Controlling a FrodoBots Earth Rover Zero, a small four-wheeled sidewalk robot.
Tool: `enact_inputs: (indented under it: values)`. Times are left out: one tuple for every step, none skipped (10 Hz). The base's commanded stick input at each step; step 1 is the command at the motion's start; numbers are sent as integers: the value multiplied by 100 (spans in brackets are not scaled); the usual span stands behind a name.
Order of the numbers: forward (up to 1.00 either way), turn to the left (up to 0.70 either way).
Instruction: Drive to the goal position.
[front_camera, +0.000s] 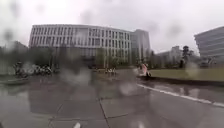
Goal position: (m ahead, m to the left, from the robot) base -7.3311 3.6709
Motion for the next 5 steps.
enact_inputs:
  values:
    - [0,0]
    - [0,0]
    - [0,0]
    - [0,0]
    - [0,0]
